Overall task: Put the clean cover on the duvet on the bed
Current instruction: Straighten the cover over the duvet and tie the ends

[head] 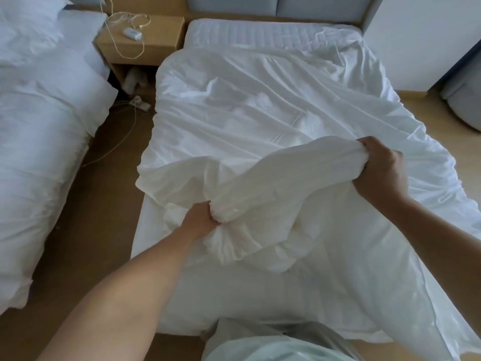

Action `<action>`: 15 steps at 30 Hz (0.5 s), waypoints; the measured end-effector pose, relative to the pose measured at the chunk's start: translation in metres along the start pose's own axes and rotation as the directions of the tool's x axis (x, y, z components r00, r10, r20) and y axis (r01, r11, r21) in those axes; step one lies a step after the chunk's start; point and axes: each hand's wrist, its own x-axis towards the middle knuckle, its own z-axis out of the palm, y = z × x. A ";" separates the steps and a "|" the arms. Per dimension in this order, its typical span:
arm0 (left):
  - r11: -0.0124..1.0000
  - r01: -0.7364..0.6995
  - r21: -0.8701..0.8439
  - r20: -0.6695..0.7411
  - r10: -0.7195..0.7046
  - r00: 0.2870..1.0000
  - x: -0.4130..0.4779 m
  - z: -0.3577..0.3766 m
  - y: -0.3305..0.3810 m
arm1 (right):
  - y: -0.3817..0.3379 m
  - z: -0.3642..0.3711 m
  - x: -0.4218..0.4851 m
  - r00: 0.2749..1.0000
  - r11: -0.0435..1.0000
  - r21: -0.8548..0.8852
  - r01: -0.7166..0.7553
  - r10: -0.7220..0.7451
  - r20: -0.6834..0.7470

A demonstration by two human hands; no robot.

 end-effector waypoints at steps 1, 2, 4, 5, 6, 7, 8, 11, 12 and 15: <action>1.000 -0.026 0.010 -0.066 0.026 0.997 0.000 -0.005 0.002 | -0.001 0.002 -0.001 1.000 1.000 0.000 -0.019 0.019 -0.002; 0.999 -0.041 0.031 -0.139 0.044 0.989 0.000 -0.017 0.004 | -0.002 0.002 -0.002 0.999 0.999 -0.005 -0.036 0.036 -0.005; 0.991 -0.036 0.129 -0.267 0.070 0.961 0.010 -0.064 0.010 | -0.001 0.000 -0.001 0.997 0.997 -0.040 -0.071 0.071 -0.015; 0.981 -0.032 0.190 -0.347 0.098 0.933 0.016 -0.098 0.013 | -0.001 -0.001 0.001 0.997 0.995 -0.065 -0.077 0.076 -0.018; 0.970 -0.044 0.241 -0.456 0.153 0.877 0.019 -0.137 0.018 | -0.003 -0.002 0.003 0.998 0.994 -0.089 -0.061 0.060 -0.023; 0.958 -0.062 0.280 -0.573 0.219 0.790 0.020 -0.176 0.022 | -0.007 -0.002 0.005 0.999 0.994 -0.110 -0.020 0.016 -0.032; 0.951 -0.070 0.301 -0.669 0.263 0.695 0.018 -0.211 0.026 | -0.011 0.000 0.010 0.998 0.991 -0.133 0.033 -0.039 -0.043; 0.930 -0.026 0.367 -0.668 0.283 0.688 -0.014 -0.256 0.027 | -0.028 0.013 0.015 0.997 0.977 -0.203 0.063 -0.072 -0.040; 0.911 0.004 0.413 -0.601 0.270 0.753 -0.027 -0.258 0.022 | -0.030 0.018 0.011 0.999 0.974 -0.225 0.027 -0.031 -0.016; 0.864 0.032 0.503 -0.549 0.290 0.784 -0.060 -0.273 0.005 | -0.018 0.032 -0.026 0.973 0.915 -0.386 -0.122 0.188 0.138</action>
